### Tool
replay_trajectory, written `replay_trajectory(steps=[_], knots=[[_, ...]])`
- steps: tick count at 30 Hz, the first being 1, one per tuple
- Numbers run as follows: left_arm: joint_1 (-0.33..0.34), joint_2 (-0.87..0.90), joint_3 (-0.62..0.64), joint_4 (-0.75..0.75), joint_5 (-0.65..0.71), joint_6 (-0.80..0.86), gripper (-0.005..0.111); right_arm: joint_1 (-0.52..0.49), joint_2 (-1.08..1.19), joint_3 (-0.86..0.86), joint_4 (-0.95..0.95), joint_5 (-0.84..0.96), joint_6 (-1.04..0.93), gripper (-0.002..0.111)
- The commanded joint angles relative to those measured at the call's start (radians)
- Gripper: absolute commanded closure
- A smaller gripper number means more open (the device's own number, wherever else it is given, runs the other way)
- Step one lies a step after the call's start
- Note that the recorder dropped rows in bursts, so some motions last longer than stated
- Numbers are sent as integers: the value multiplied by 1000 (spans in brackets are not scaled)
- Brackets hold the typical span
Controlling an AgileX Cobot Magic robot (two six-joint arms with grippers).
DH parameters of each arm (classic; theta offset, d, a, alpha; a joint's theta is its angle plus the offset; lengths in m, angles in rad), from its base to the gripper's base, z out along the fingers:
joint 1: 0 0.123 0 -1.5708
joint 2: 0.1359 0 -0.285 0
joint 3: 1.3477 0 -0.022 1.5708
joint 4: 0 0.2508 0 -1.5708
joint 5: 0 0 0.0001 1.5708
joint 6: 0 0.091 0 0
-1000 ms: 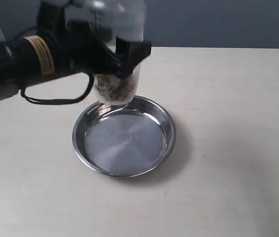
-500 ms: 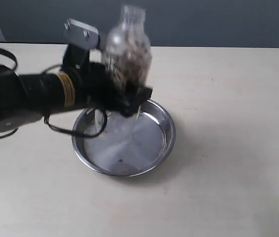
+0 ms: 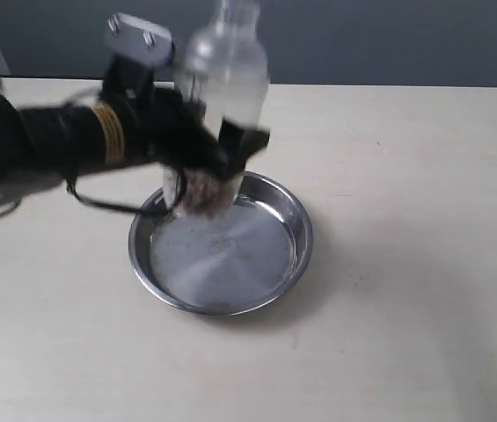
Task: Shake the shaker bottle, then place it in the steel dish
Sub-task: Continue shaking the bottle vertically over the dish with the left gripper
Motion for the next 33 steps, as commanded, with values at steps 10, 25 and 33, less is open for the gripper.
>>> replay_trajectory(steps=[10,25,33], knots=[[-9,-59,-25,-7,-77,17,106,-3,-5,1,-3,-8,-2,109],[-40,139,67,-110,-75,55,106,-3,-5,1,-3,-8,-2,109],[-43,-42,-15,-20,-12,64,106,-3,-5,1,-3,-8,-2,109]])
